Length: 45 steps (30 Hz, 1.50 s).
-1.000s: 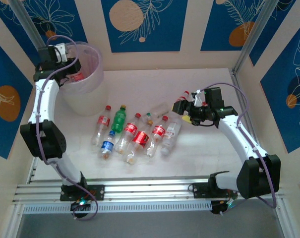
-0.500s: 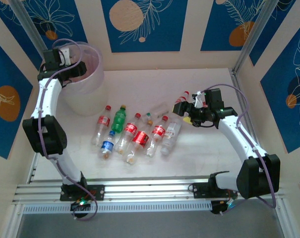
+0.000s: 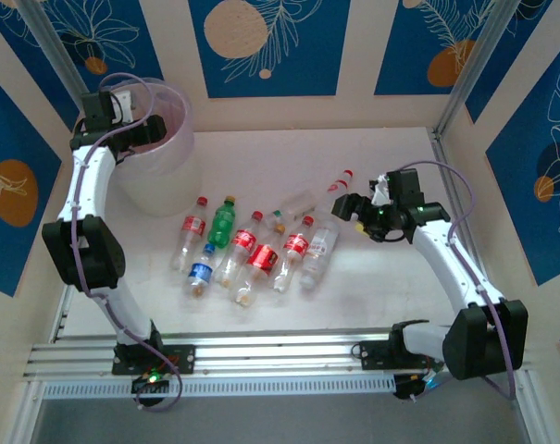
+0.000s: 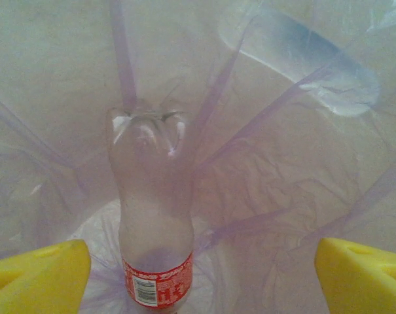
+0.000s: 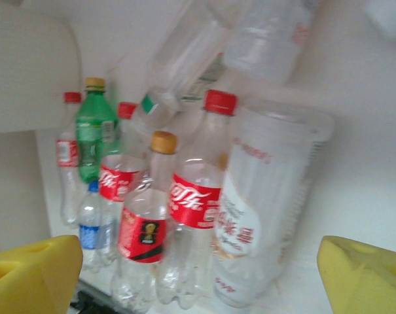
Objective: Put the plastic bottles in the bin
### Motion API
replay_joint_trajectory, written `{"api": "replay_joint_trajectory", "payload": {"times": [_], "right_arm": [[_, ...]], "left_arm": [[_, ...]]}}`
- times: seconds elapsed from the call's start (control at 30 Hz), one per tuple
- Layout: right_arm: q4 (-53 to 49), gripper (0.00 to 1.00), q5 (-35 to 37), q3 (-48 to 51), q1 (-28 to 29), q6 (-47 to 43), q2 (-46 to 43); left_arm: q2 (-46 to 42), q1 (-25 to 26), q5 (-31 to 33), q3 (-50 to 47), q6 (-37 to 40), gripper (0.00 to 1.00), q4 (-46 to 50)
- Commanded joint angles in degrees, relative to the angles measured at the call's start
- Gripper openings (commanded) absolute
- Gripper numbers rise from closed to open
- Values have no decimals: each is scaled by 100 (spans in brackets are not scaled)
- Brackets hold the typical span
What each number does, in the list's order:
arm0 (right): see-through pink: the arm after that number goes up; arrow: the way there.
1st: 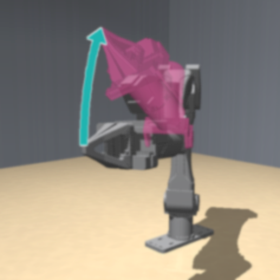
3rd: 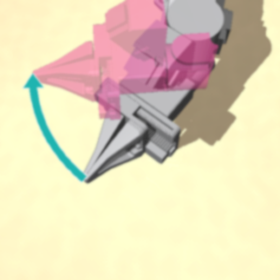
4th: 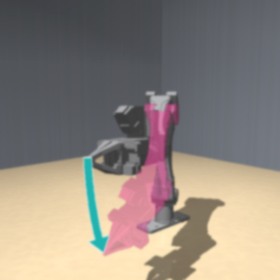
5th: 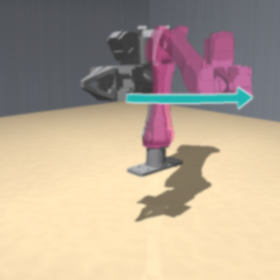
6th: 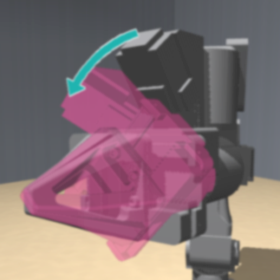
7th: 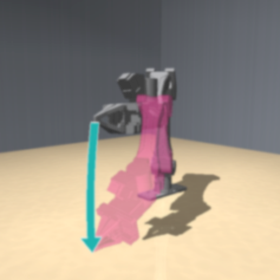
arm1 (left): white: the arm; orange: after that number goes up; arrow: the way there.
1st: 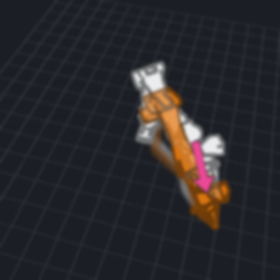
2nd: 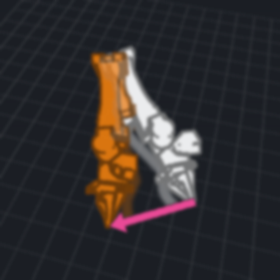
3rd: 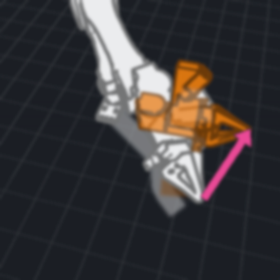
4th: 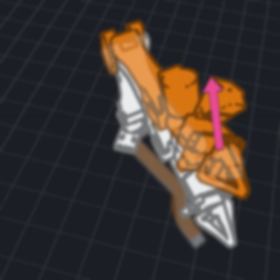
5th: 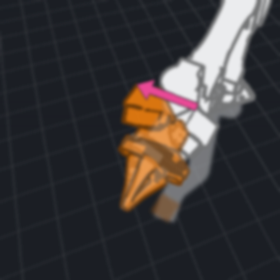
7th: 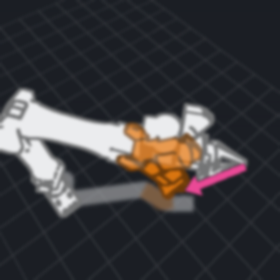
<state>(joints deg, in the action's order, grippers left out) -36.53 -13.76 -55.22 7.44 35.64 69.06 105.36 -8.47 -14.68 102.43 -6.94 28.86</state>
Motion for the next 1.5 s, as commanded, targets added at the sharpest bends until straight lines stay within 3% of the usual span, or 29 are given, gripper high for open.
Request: {"api": "replay_joint_trajectory", "payload": {"times": [0.0,0.2,0.37,0.63,1.0,1.2,1.47], "right_arm": [[-633,92,727,68,-222,16,-279],[-386,91,1366,489,-734,212,-422],[565,90,1293,876,-1152,953,-235],[1346,91,1510,386,-1161,1331,1165],[1139,94,2035,-825,-795,1397,2864],[1067,95,2085,-1050,-631,1646,3435],[1091,88,2542,-1031,-610,1560,3574]], "left_arm": [[-474,38,135,448,139,91,234],[-982,39,629,1102,285,96,1190],[-1911,183,764,822,417,98,1631],[-3280,1665,1220,-593,150,98,1968],[-3539,3893,1181,-2766,-1282,96,909],[-3387,4244,969,-3445,-2012,96,-20],[-3250,4327,887,-3523,-2157,98,-260]]}}
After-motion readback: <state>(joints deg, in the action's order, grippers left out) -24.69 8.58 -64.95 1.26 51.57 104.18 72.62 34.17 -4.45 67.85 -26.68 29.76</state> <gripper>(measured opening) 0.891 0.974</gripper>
